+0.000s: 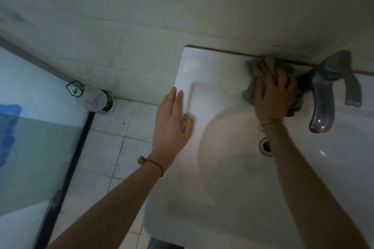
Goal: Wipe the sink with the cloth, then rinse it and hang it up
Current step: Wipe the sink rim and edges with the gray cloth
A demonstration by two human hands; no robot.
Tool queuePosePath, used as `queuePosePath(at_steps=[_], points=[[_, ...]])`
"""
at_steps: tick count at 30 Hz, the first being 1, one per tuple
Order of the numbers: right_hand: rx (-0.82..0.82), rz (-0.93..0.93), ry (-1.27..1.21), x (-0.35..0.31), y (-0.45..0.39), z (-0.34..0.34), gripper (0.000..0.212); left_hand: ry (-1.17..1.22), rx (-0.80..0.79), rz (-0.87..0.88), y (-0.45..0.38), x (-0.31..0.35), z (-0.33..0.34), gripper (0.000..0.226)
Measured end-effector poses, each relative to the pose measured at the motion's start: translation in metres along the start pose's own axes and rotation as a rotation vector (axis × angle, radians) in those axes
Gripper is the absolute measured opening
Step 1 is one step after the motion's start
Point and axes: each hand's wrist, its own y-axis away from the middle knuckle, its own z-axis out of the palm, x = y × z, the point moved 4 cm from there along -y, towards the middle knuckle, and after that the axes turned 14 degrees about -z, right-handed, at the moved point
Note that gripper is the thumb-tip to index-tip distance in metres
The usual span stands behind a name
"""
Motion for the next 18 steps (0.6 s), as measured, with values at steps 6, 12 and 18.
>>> queuePosePath(at_steps=[6,12,18], points=[[-0.125,-0.434,-0.131,-0.093,-0.011,0.018,0.043,-0.016,0.003,0.003,0.000,-0.001,0.000,0.058],[-0.056,-0.285,-0.063,-0.004,-0.015,0.003,0.046,-0.011,-0.003,0.005,0.000,0.000,-0.001,0.058],[-0.129,-0.326,-0.119,-0.117,-0.008,0.013,0.038,-0.011,0.008,0.018,-0.001,-0.001,0.002,0.057]])
